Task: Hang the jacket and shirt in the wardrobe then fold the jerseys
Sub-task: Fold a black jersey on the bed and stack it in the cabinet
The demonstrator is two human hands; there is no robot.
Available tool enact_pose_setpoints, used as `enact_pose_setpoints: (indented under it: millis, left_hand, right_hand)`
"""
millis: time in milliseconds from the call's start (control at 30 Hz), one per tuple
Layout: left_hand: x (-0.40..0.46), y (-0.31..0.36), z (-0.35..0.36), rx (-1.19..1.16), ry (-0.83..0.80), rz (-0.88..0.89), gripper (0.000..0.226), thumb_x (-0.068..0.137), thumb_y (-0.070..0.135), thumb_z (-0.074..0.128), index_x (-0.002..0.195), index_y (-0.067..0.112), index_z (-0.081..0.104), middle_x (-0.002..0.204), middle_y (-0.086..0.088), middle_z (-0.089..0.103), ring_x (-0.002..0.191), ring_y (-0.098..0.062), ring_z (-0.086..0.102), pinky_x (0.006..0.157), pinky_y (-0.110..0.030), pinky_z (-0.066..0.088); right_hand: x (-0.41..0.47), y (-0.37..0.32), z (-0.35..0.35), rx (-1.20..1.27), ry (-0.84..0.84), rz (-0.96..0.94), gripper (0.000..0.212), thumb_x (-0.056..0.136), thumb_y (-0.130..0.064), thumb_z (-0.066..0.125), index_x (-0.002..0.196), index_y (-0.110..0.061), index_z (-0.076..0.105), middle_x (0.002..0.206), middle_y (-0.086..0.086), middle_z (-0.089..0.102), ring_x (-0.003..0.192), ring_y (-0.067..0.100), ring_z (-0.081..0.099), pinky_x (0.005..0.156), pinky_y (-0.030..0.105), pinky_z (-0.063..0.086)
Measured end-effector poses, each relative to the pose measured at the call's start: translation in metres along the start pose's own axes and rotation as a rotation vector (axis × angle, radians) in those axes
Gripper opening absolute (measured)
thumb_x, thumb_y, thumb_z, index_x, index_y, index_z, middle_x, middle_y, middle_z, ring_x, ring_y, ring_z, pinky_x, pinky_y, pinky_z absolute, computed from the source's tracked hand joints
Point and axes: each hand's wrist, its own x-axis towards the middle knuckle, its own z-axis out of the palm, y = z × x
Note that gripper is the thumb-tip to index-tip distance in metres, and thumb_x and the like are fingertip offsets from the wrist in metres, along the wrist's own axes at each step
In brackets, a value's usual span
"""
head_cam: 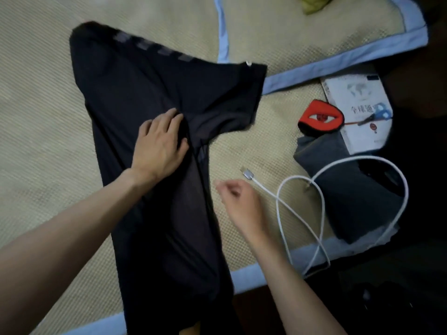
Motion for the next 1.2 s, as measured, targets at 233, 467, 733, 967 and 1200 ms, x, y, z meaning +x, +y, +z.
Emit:
enact_pose_setpoints:
  millis: [233,467,733,967,1200]
  left_hand:
    - [0.095,-0.019,0.011,-0.008,0.029,-0.026,0.069,0.101,0.052,0.033,0.161,0.020,0.017,0.170,-0.002,0.010,0.156,-0.023,0.012,0.125,-0.053,0.005]
    - [0.113,-0.021,0.045,0.106,-0.035,-0.086,0.069,0.099,0.060,0.019,0.161,0.033,0.006,0.170,-0.003,0.002,0.156,-0.031,0.000,0.121,-0.062,-0.002]
    - [0.111,-0.049,-0.010,-0.087,-0.037,-0.147,0.064,0.102,0.055,0.025,0.161,0.036,0.007,0.170,0.001,0.002,0.157,-0.022,-0.002,0.122,-0.056,-0.009]
    - [0.075,-0.172,-0.056,-0.318,0.330,-0.588,0.063,0.094,0.041,0.044,0.150,0.013,0.038,0.151,-0.015,0.041,0.137,-0.033,0.042,0.114,-0.049,0.033]
    - [0.096,-0.203,-0.058,-0.990,0.220,-0.767,0.066,0.074,0.054,0.068,0.116,0.004,0.067,0.093,0.002,0.067,0.082,-0.009,0.062,0.071,-0.031,0.056]
  right_hand:
    - [0.121,-0.086,0.021,1.255,-0.076,0.312,0.054,0.097,-0.035,0.065,0.139,-0.002,0.055,0.141,0.015,0.059,0.125,0.027,0.061,0.112,0.035,0.045]
    - [0.172,-0.121,0.043,1.228,0.382,0.411,0.035,0.074,-0.021,0.087,0.102,-0.005,0.072,0.099,0.014,0.077,0.082,0.031,0.076,0.079,0.052,0.063]
    - [0.157,-0.091,0.035,0.444,0.672,0.118,0.046,0.087,-0.035,0.075,0.119,-0.004,0.072,0.112,0.009,0.076,0.100,0.023,0.072,0.092,0.040,0.059]
    - [0.127,-0.152,0.023,0.127,0.605,-0.581,0.027,0.100,-0.017,0.062,0.120,-0.001,0.067,0.114,-0.004,0.068,0.096,-0.007,0.060,0.092,0.007,0.047]
    - [0.103,-0.132,0.066,-0.287,-0.114,-0.670,0.048,0.086,-0.057,0.066,0.120,-0.023,0.071,0.131,-0.009,0.067,0.130,0.008,0.055,0.114,0.029,0.039]
